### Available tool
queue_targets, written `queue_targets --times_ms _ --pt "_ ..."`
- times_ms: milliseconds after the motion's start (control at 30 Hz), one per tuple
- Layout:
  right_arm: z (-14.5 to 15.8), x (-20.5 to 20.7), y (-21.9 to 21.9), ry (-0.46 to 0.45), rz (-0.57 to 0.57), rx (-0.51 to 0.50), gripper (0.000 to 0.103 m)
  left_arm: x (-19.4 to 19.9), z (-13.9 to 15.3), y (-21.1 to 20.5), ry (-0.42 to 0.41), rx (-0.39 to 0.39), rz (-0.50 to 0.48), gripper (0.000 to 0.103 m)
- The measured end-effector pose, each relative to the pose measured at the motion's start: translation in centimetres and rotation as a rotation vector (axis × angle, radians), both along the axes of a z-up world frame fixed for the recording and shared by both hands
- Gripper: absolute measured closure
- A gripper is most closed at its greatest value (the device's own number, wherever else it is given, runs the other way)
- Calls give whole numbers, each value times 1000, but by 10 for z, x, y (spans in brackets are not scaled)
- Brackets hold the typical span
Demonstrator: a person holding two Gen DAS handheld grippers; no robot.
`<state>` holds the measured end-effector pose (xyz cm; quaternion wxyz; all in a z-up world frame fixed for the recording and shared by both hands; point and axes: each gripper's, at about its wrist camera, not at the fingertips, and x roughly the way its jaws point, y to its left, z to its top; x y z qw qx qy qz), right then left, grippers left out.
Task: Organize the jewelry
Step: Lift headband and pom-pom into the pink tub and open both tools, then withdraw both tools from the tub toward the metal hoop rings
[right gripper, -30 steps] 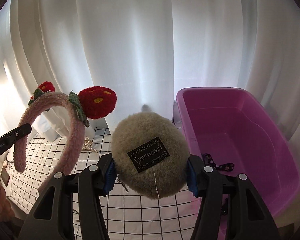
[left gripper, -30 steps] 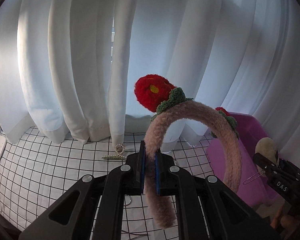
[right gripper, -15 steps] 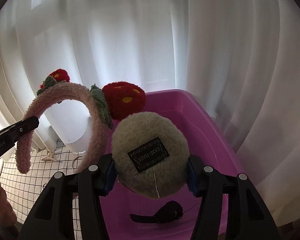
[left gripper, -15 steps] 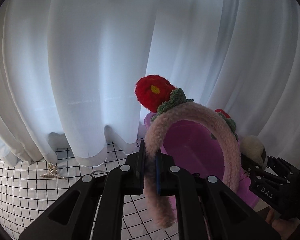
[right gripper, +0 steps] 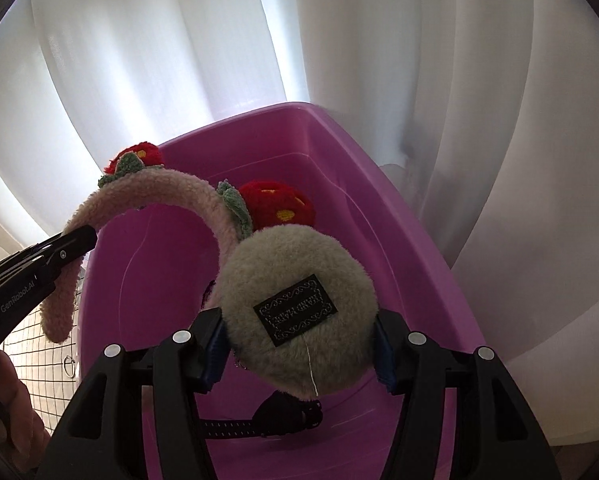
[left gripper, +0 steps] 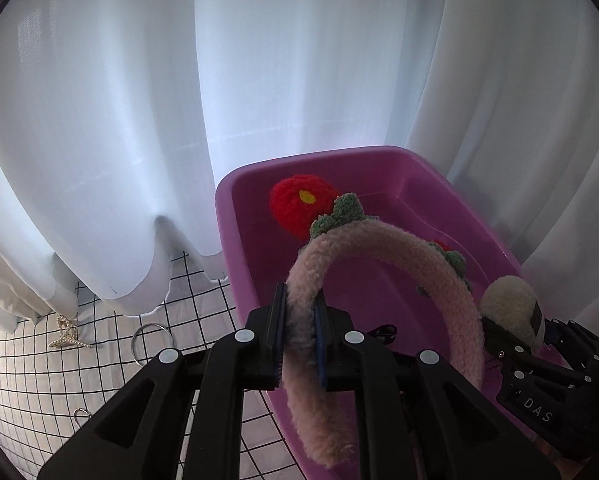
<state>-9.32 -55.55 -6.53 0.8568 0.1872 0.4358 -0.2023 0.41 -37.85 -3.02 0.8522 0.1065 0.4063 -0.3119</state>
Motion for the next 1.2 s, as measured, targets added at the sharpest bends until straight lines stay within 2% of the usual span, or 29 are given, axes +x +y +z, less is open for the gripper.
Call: queue_targets --times_ms 67,133,200,333,467,733,1000,1200 --pt "-4 1 -4 -6 4 27 39 0 -2 -4 -4 20 4 71" --pt "-3 3 -4 -5 4 20 36 0 -2 -4 -29 33 6 31" --pt "-4 2 -1 -4 14 15 34 -3 0 -2 -73 28 13 16" --pt "-2 3 4 -18 28 15 34 -2 -1 0 -88 43 10 16" --pt "-1 7 10 -26 43 21 34 2 1 7 -61 31 35 16" --pt "12 2 26 -59 63 19 34 6 23 36 -59 -14 84 9" --pt "38 -4 73 -140 133 29 30 1 53 119 -61 -89 154 6" --pt "55 10 135 -175 272 7 30 10 53 206 -82 -60 254 6"
